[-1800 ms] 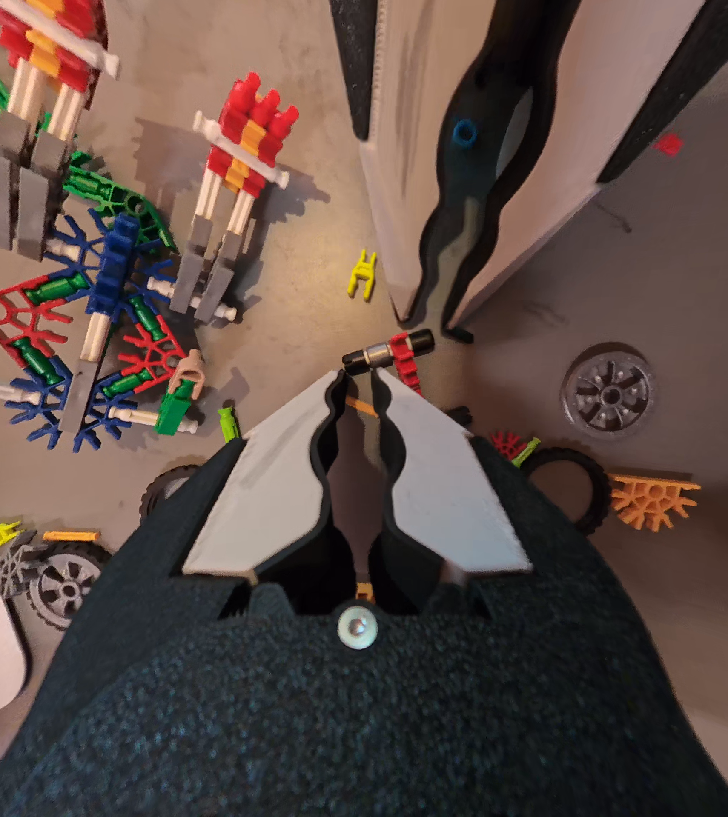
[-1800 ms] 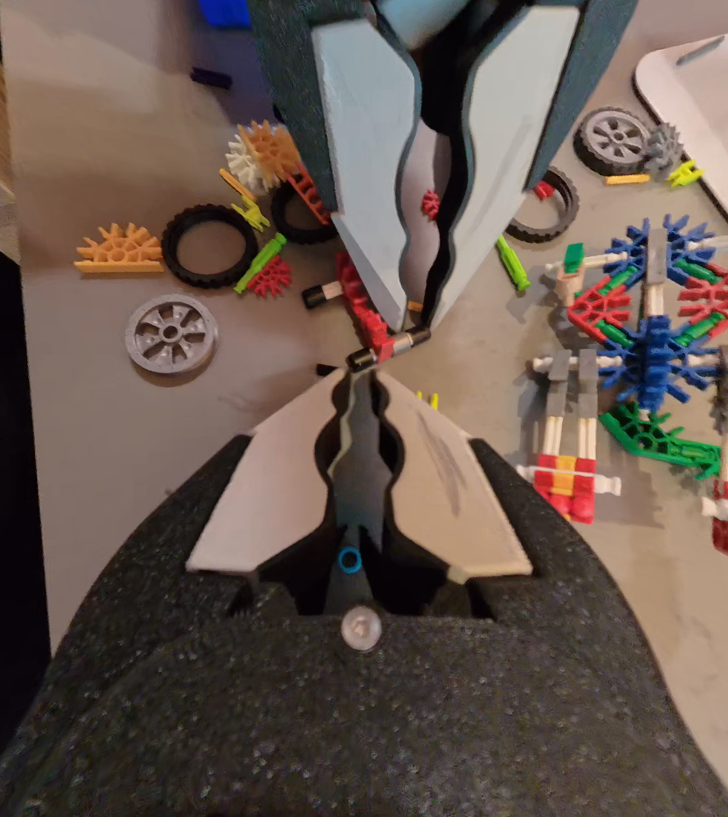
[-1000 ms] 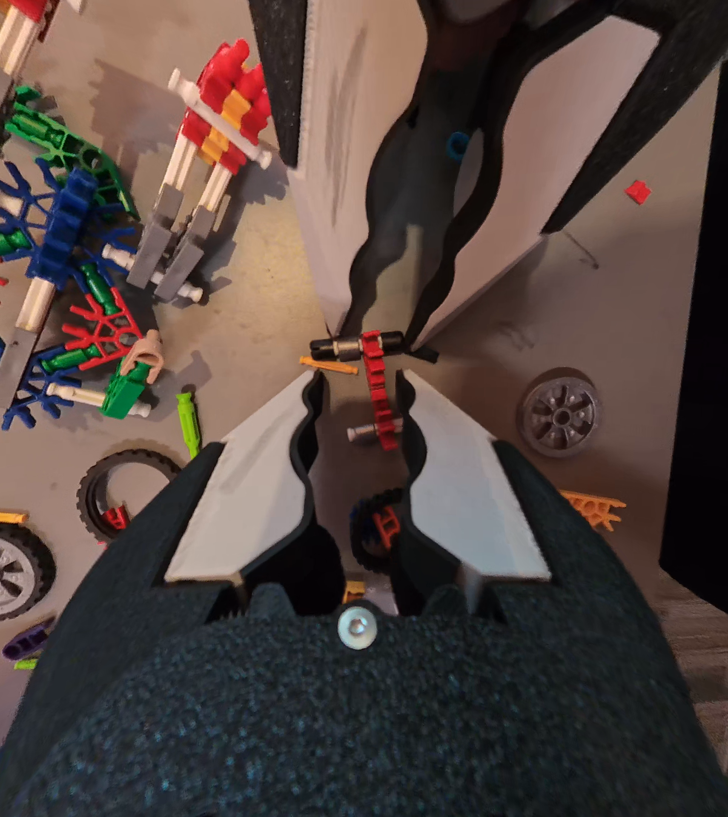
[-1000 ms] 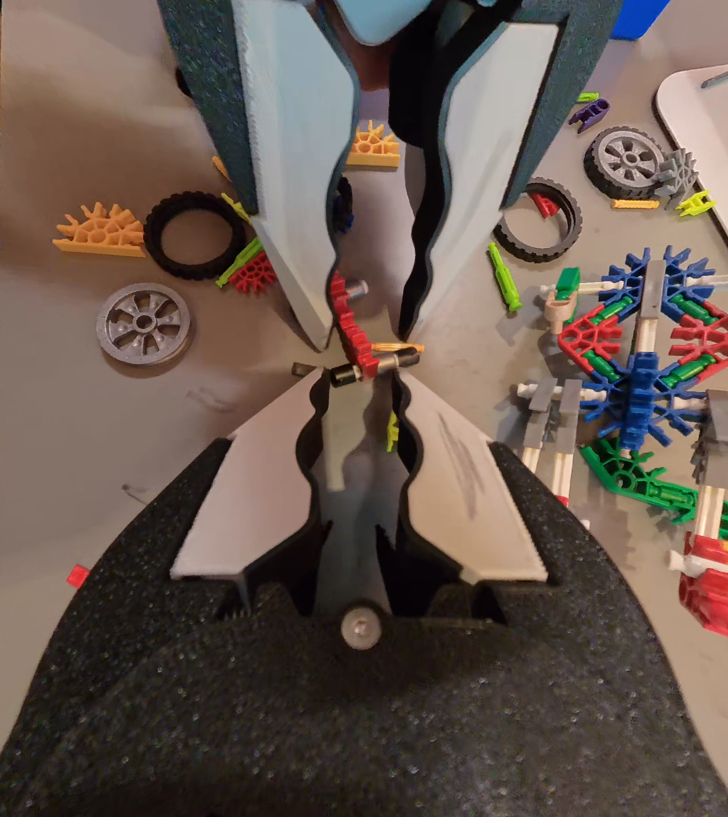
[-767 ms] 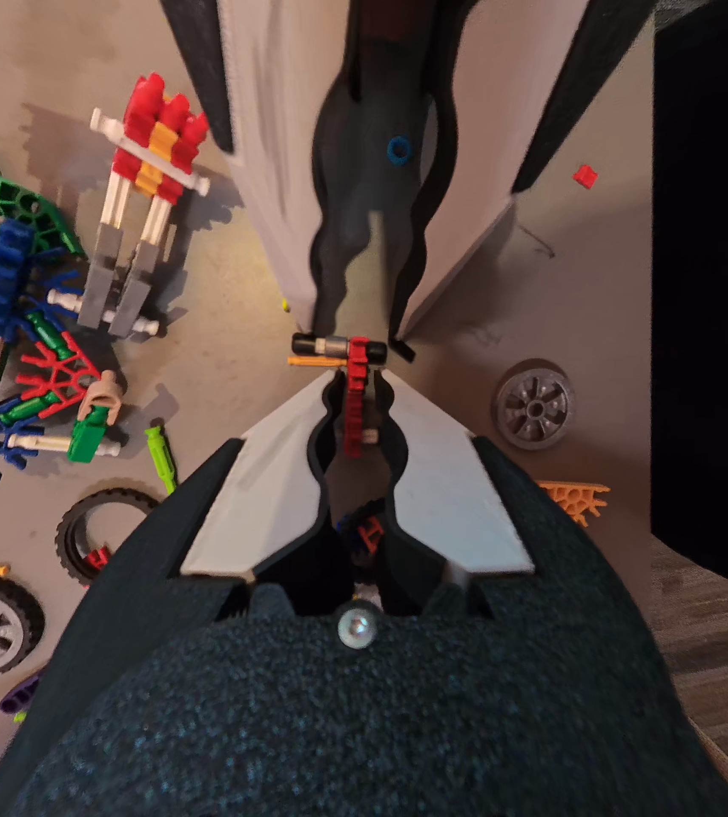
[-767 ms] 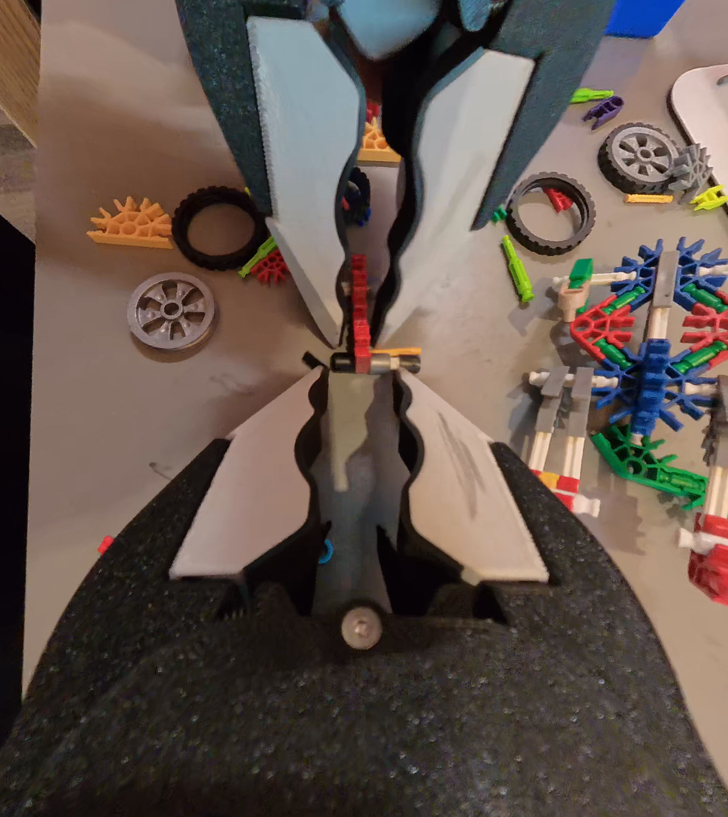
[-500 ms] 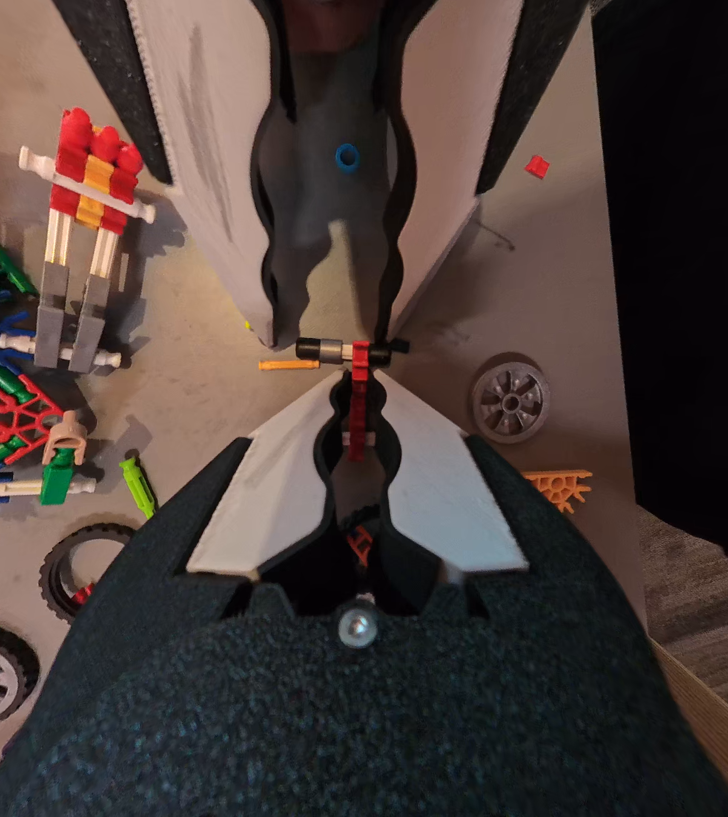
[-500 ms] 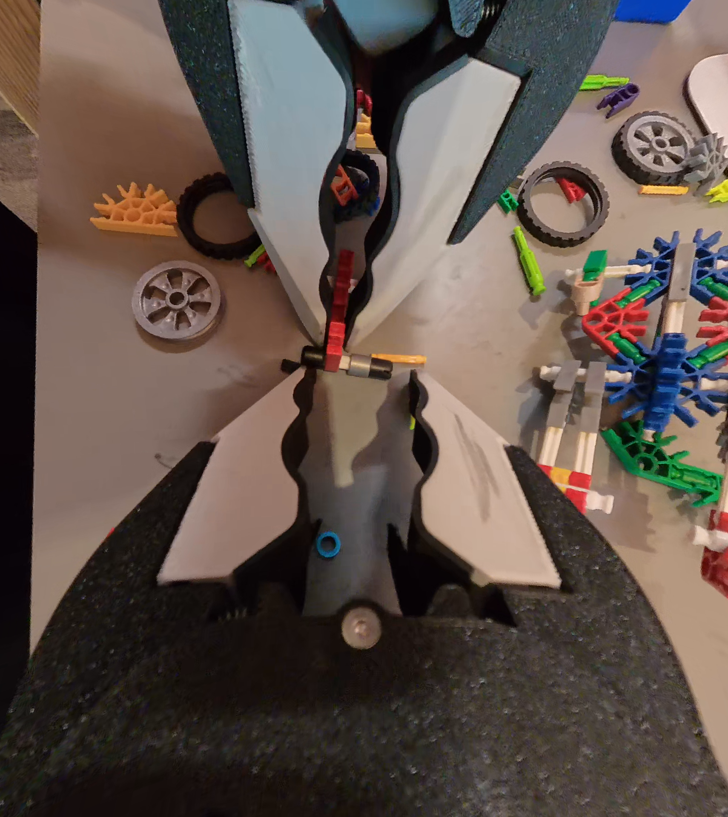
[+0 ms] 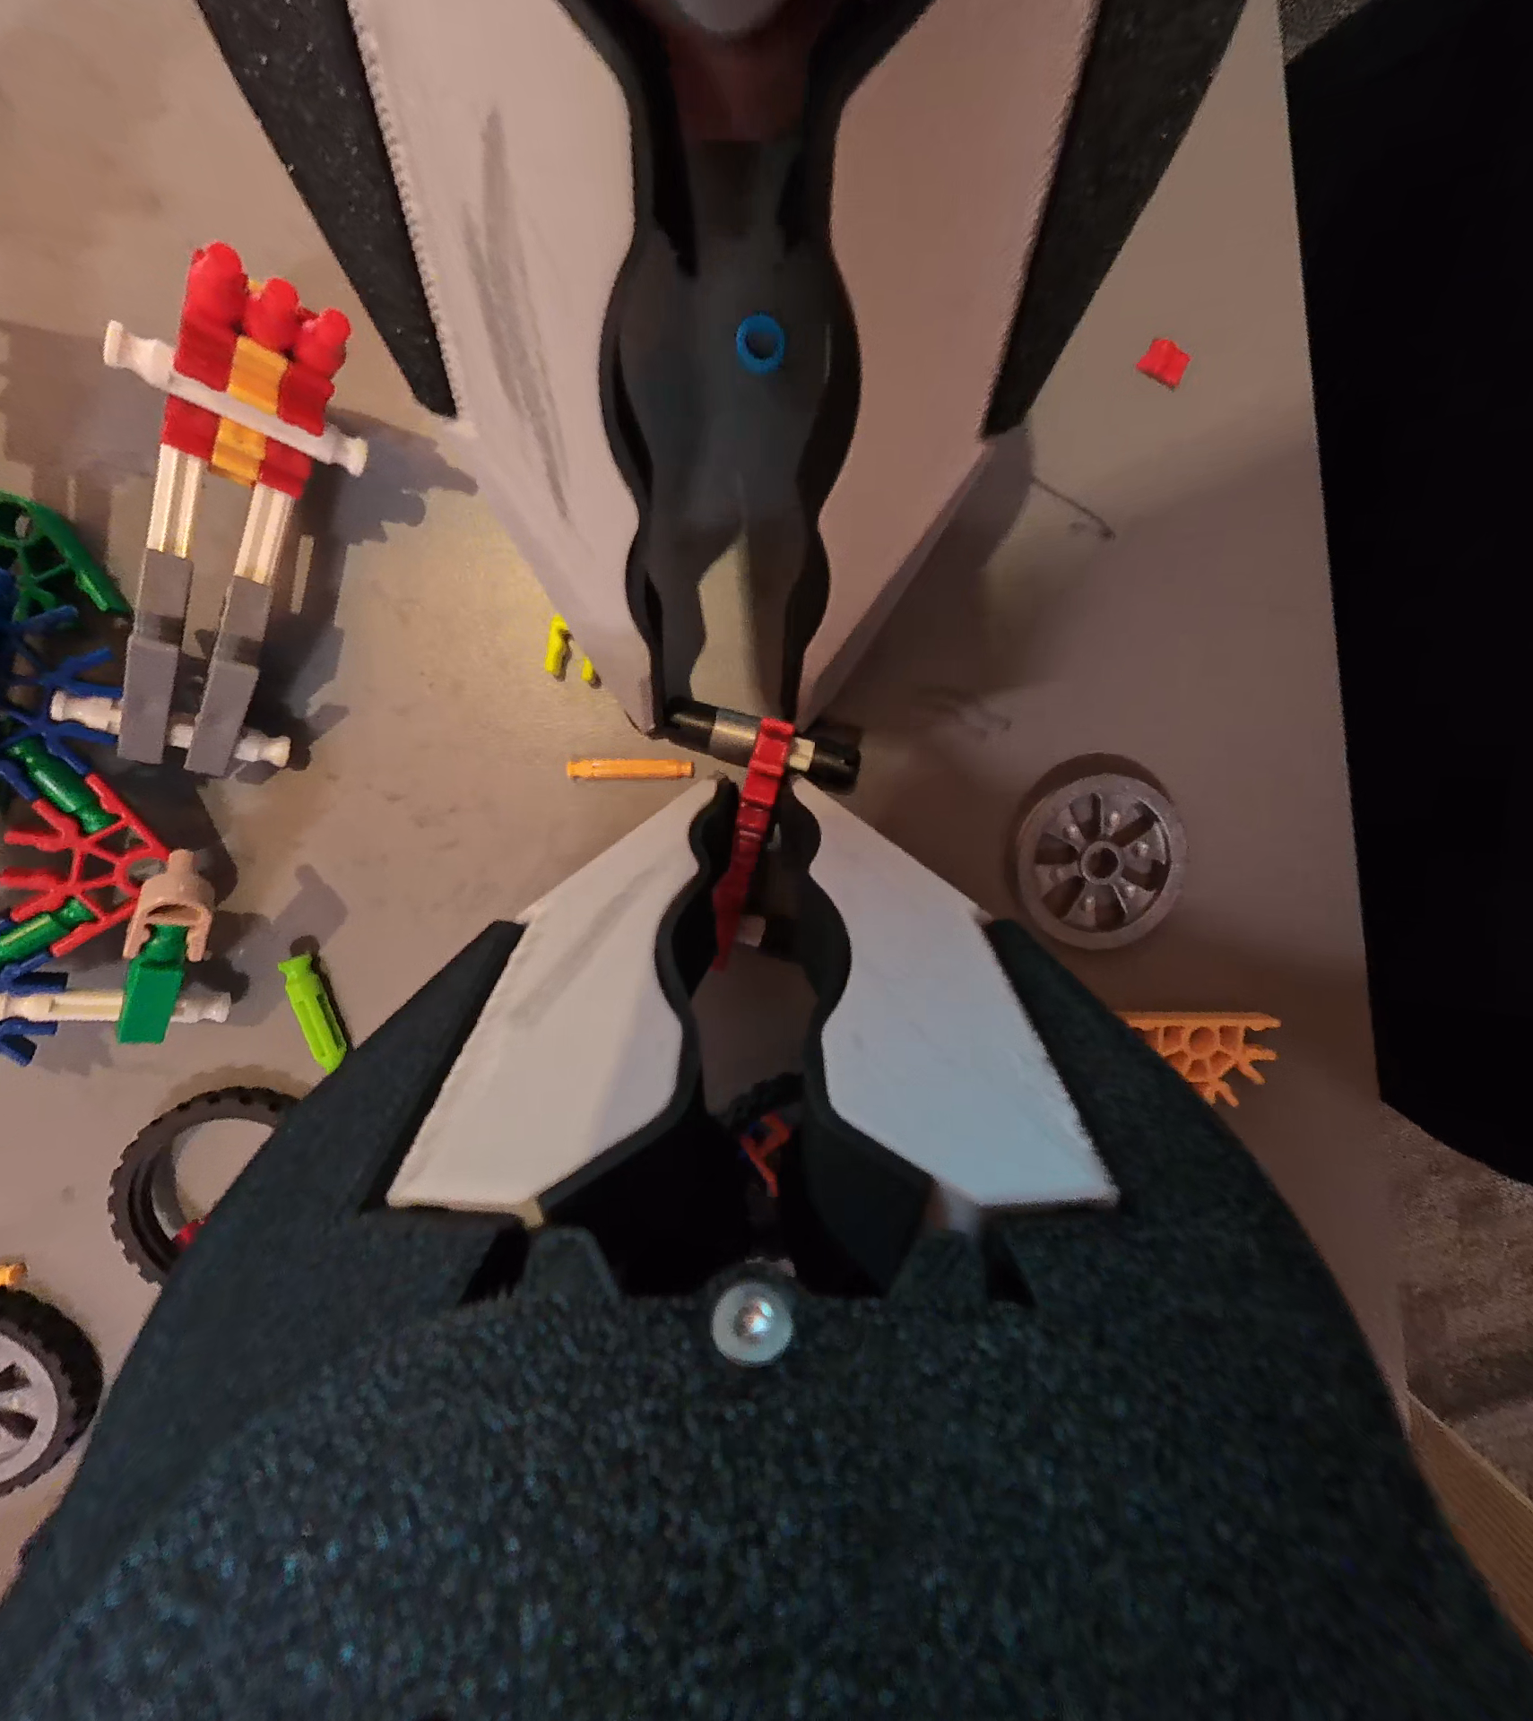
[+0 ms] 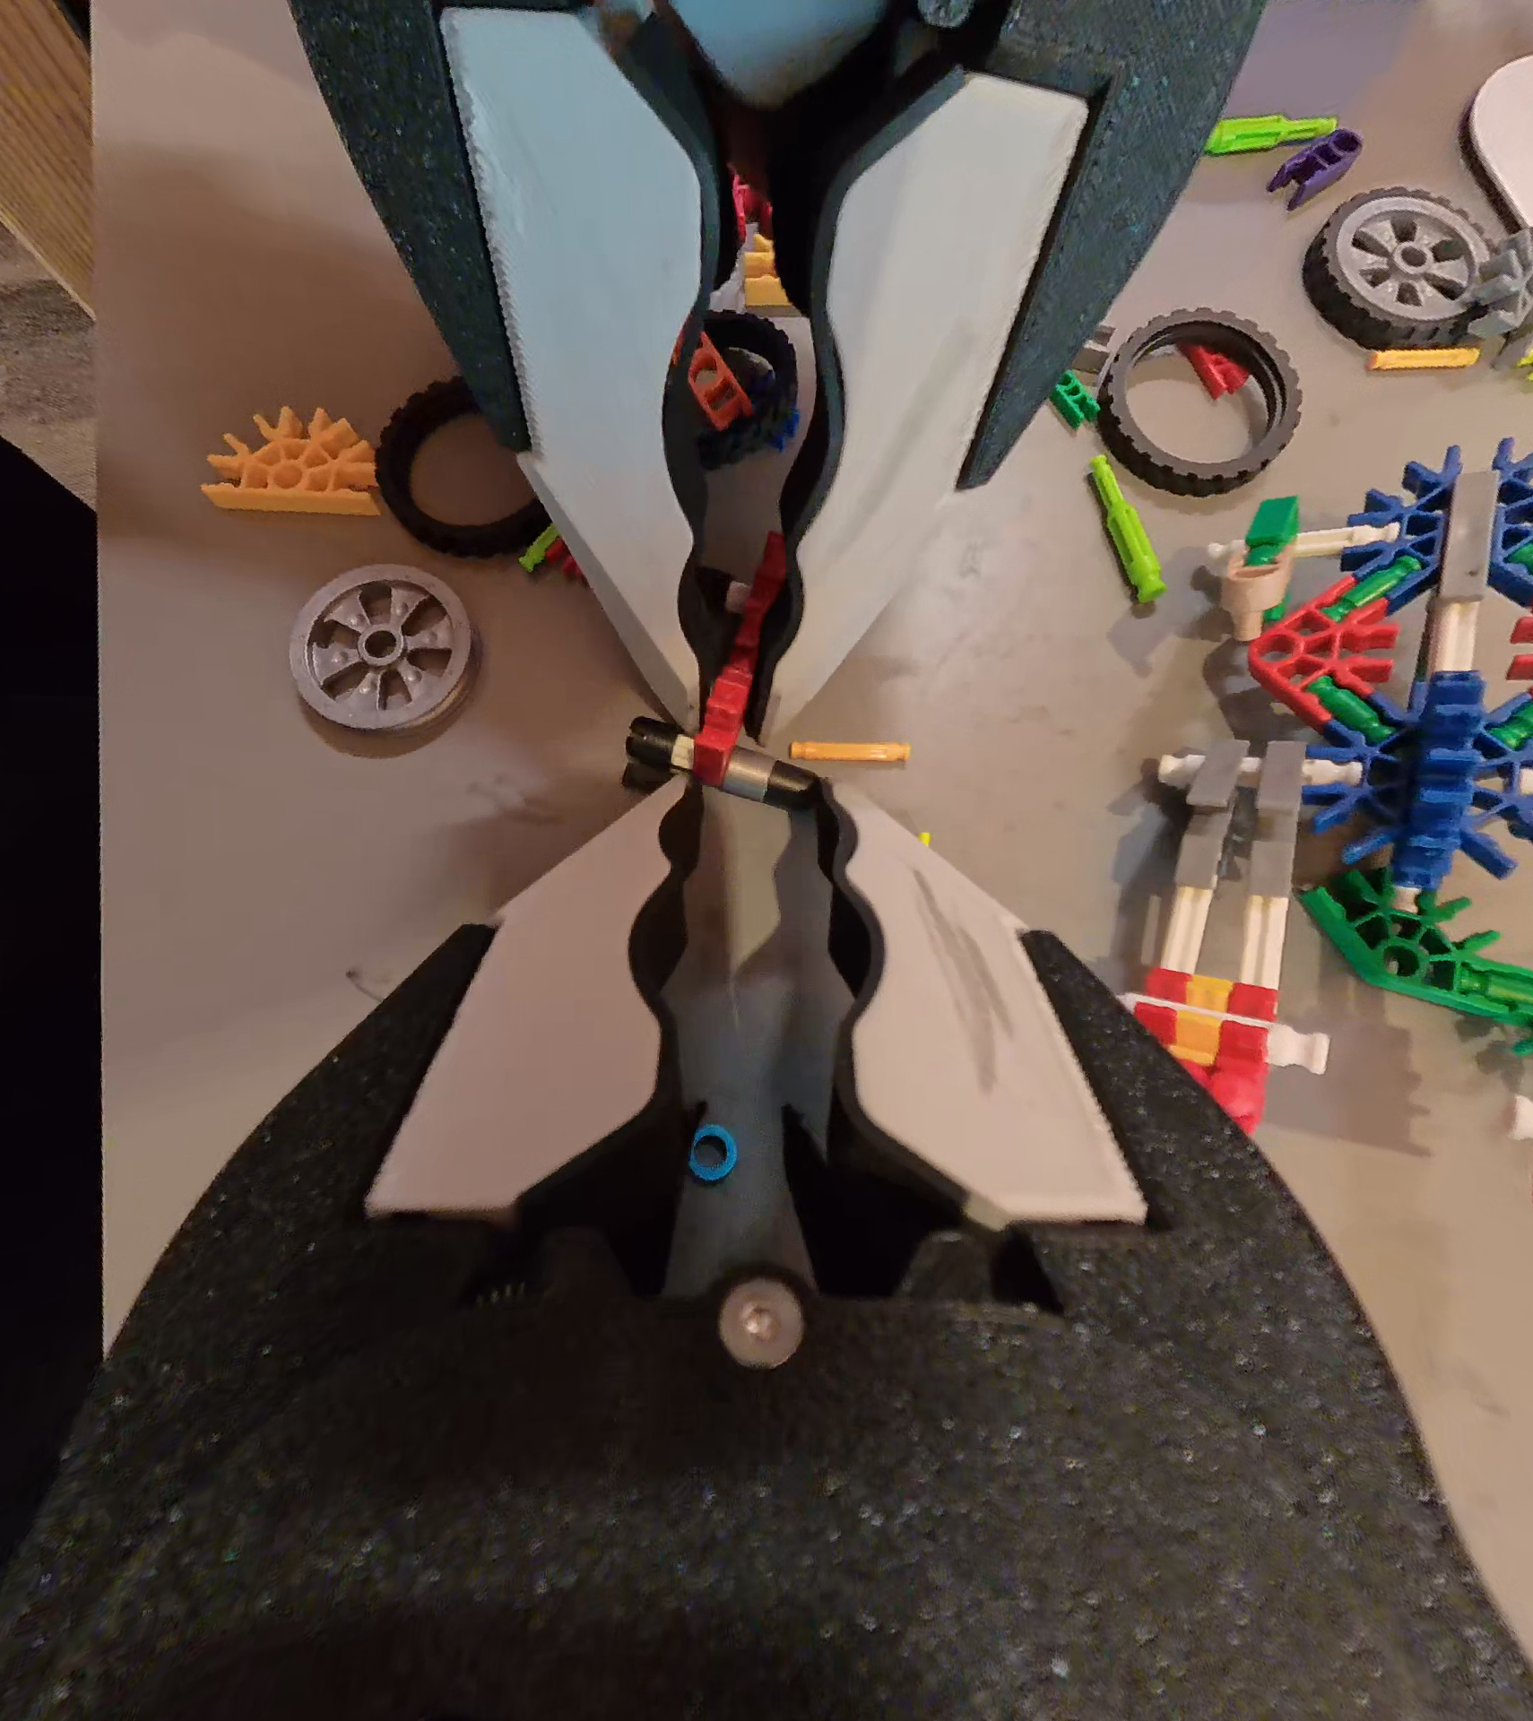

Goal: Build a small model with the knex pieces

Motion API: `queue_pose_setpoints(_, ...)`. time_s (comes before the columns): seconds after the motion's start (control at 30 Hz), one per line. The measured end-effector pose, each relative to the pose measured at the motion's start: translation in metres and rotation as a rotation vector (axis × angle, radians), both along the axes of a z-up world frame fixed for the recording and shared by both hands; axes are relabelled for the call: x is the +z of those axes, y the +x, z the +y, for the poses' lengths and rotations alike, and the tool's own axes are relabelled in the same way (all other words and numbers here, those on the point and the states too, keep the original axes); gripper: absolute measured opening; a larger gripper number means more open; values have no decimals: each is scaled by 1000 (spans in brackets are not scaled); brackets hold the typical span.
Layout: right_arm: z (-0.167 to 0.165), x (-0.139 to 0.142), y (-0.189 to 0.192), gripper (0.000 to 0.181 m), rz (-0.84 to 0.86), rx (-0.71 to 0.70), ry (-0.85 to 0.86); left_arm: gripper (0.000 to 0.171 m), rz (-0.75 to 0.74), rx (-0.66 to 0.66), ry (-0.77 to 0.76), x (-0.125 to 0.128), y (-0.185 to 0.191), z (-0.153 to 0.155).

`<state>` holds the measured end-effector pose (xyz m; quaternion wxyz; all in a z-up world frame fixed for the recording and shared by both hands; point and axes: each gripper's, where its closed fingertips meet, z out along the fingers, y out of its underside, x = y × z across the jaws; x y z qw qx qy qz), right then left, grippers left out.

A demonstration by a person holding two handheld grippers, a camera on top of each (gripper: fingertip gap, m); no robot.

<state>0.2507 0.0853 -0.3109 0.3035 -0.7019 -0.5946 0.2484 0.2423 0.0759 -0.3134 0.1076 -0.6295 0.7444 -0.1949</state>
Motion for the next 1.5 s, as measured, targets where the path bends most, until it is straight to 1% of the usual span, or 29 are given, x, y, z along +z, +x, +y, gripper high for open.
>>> queue_pose_setpoints(0.1, 0, 0, 0, 25, 2, -6, -9, 9, -10, 13, 5, 0, 0, 0)
queue_pose_setpoints(0.2, 1, 0, 0, 24, 0, -9, -1, 24, -13, 21, -11, 1, 0, -4)
queue_pose_setpoints(0.23, 1, 0, 0, 22, 1, -12, -3, 26, -12, 25, -7, 1, 0, -4)
queue_pose_setpoints(0.37, 1, 0, 0, 22, 2, -6, -4, 31, -15, 39, 4, 1, 0, -5)
queue_pose_setpoints(0.43, 0, 0, 0, 22, 5, 1, -15, 28, -18, 50, 21, 0, 1, -4)
queue_pose_setpoints(0.57, -2, 1, 1, 24, 9, 10, -28, 28, -21, 58, 45, 0, 1, -4)
queue_pose_setpoints(0.63, -4, 1, 0, 25, 12, 25, -39, 32, -24, 60, 38, 0, 1, -6)
queue_pose_setpoints(0.7, -6, 2, 1, 30, 20, 41, -63, 34, -26, 58, 32, 0, 1, -7)
queue_pose_setpoints(0.73, -6, 2, 1, 33, 25, 46, -75, 34, -28, 60, 31, 0, 1, -7)
queue_pose_setpoints(0.8, -7, 5, 2, 44, 42, 53, -101, 29, -31, 67, 41, 0, 1, -5)
queue_pose_setpoints(0.83, -7, 5, 3, 47, 44, 54, -110, 24, -31, 62, 39, 0, 0, -6)
queue_pose_setpoints(0.97, -11, 3, 4, 50, 22, 61, -110, 17, -27, 69, 43, 0, 1, -5)
queue_pose_setpoints(1.03, -14, 2, 2, 50, 14, 58, -101, 15, -26, 78, 47, 0, 1, -4)
queue_pose_setpoints(1.1, -13, 2, 1, 49, 8, 26, -86, 13, -26, 92, 50, -1, 1, -3)
queue_pose_setpoints(1.17, -12, 1, 1, 47, 8, -1, -72, 15, -26, 95, 44, 0, 1, -5)
queue_pose_setpoints(1.23, -10, 1, 1, 41, 8, -16, -50, 22, -29, 93, 32, 0, 2, -8)
queue_pose_setpoints(1.3, -10, 0, 1, 41, 7, -13, -44, 25, -28, 94, 41, 0, 3, -8)
queue_pose_setpoints(1.5, -9, 0, 0, 41, 4, 3, -28, 21, -29, 84, 34, 0, 4, -10)
